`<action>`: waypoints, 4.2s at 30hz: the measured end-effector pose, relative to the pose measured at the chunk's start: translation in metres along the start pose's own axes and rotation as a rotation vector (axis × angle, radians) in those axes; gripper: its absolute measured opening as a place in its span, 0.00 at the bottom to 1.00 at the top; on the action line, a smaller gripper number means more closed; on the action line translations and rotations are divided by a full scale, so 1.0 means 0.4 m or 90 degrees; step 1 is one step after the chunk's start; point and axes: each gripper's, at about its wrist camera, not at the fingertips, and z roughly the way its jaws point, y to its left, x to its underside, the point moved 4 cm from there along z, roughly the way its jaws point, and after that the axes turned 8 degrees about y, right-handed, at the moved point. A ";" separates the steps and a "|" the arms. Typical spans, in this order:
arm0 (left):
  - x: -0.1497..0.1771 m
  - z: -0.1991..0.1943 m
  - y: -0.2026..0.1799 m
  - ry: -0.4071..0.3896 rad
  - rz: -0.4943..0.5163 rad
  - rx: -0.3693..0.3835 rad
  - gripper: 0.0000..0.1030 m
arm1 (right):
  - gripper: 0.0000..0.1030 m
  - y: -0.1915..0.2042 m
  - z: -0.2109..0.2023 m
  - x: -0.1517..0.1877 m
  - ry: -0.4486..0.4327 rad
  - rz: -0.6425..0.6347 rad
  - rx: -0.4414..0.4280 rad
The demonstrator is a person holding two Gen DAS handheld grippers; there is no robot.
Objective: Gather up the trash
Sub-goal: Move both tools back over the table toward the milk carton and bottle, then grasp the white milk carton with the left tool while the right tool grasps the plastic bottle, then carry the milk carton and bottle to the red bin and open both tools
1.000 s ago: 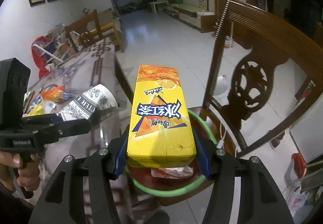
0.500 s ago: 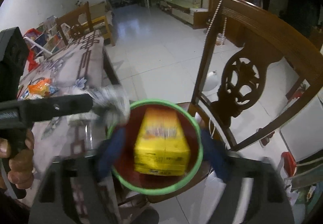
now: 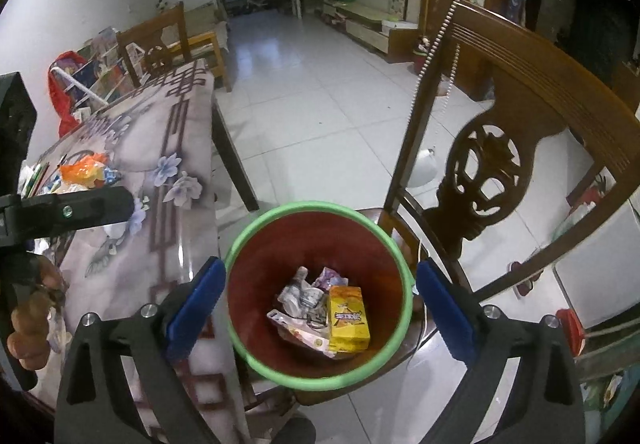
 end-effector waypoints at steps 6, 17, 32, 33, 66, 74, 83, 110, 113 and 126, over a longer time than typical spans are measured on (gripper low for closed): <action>0.062 -0.090 0.061 -0.026 -0.005 -0.039 0.95 | 0.90 0.090 -0.003 -0.017 -0.002 -0.039 -0.019; 0.208 -0.322 0.298 -0.079 -0.076 -0.125 0.95 | 0.93 0.353 -0.007 -0.053 -0.018 -0.145 -0.075; 0.362 -0.552 0.628 -0.132 -0.233 -0.181 0.95 | 0.93 0.702 0.062 -0.039 0.001 -0.318 -0.111; 0.365 -0.559 0.650 -0.139 -0.255 -0.179 0.95 | 0.93 0.718 0.072 -0.039 0.002 -0.330 -0.107; 0.261 -0.420 0.955 -0.144 -0.513 -0.277 0.82 | 0.72 0.889 0.371 -0.112 0.056 -0.478 -0.047; 0.286 -0.440 0.944 -0.141 -0.483 -0.256 0.69 | 0.62 0.898 0.368 -0.106 0.075 -0.468 -0.072; 0.342 -0.474 0.911 -0.103 -0.425 -0.277 0.58 | 0.62 0.889 0.350 -0.088 0.097 -0.448 -0.091; 0.395 -0.551 0.751 -0.108 -0.270 -0.362 0.52 | 0.61 0.834 0.198 -0.086 0.044 -0.360 -0.152; 0.394 -0.555 0.695 -0.114 -0.239 -0.357 0.52 | 0.61 0.823 0.154 -0.071 0.031 -0.358 -0.159; 0.367 -0.512 0.470 -0.113 -0.136 -0.292 0.52 | 0.61 0.667 0.015 -0.009 -0.017 -0.290 -0.172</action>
